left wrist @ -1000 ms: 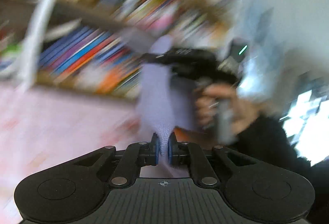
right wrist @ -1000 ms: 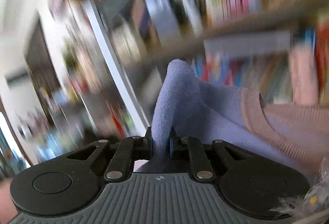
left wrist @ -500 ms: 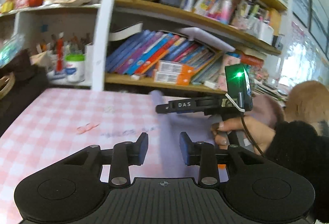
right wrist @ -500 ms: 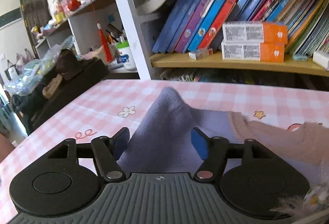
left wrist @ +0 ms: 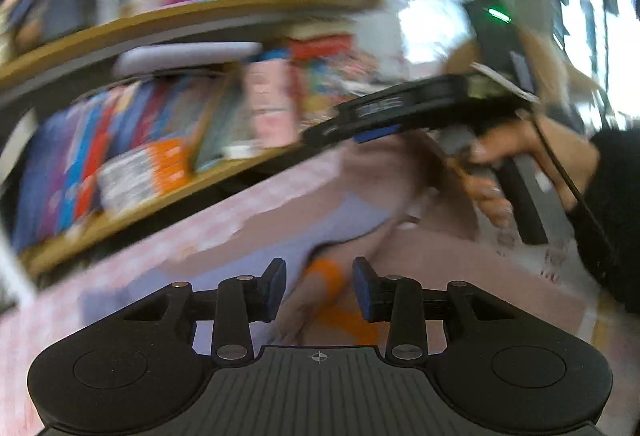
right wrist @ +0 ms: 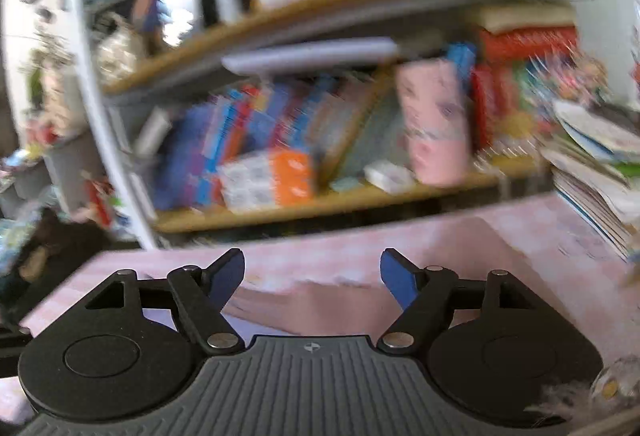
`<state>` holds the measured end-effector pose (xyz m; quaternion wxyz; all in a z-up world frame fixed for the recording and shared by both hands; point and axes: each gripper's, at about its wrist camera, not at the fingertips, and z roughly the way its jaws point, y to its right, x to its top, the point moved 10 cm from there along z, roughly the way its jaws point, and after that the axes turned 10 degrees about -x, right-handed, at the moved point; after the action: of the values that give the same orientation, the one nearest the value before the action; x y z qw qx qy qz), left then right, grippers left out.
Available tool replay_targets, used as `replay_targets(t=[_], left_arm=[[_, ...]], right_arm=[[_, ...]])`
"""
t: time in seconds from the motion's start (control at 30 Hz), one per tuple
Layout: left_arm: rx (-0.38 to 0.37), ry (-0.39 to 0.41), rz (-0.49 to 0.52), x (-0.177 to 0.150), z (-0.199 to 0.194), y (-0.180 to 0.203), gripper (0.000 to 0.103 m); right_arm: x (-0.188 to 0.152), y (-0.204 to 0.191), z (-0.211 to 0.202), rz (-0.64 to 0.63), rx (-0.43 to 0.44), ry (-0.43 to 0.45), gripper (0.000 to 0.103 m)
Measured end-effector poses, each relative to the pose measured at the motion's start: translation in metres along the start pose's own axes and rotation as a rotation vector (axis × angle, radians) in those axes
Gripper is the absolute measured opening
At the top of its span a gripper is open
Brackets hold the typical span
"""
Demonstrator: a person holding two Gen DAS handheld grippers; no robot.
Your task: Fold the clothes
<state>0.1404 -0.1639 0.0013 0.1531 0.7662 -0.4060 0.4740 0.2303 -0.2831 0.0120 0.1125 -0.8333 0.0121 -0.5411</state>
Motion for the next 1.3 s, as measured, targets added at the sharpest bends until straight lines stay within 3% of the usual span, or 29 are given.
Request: replay_targets(t=[0.13,0.23,0.37,0.47,0.67,0.83,0.97,1.2,1.3], left_arm=[[0.041,-0.065,0.163,0.009,0.038,0.018,0.038],[0.037,-0.098,0.206,0.009,0.059,0.027,0.038],[0.040,-0.122,0.253,0.009,0.086,0.037,0.038],[0.041,-0.120,0.252,0.014,0.102,0.037,0.038],[0.005,-0.095,0.135,0.016,0.108,0.026,0.039],[-0.018,-0.079,0.055,0.017,0.106,0.016,0.022],[-0.069,-0.041,-0.100,0.023,0.098,-0.001,0.012],[-0.088,-0.074,-0.244,0.008,0.112,-0.025,0.018],[-0.082,-0.048,-0.262,0.006,0.113,-0.029,0.010]], right_arm=[[-0.032,0.022,0.047,-0.099,-0.085,-0.126,0.052],[-0.053,0.040,0.076,-0.101,-0.112,-0.211,0.051],[-0.050,0.054,0.075,0.054,-0.024,-0.209,0.051],[-0.049,0.057,0.073,0.103,0.000,-0.203,0.051],[-0.050,0.058,0.066,0.120,0.002,-0.193,0.051],[-0.051,0.059,0.065,0.125,0.007,-0.189,0.052],[-0.051,0.058,0.064,0.123,0.007,-0.186,0.052],[-0.051,0.060,0.064,0.141,0.007,-0.184,0.053],[-0.051,0.060,0.063,0.147,0.006,-0.183,0.053]])
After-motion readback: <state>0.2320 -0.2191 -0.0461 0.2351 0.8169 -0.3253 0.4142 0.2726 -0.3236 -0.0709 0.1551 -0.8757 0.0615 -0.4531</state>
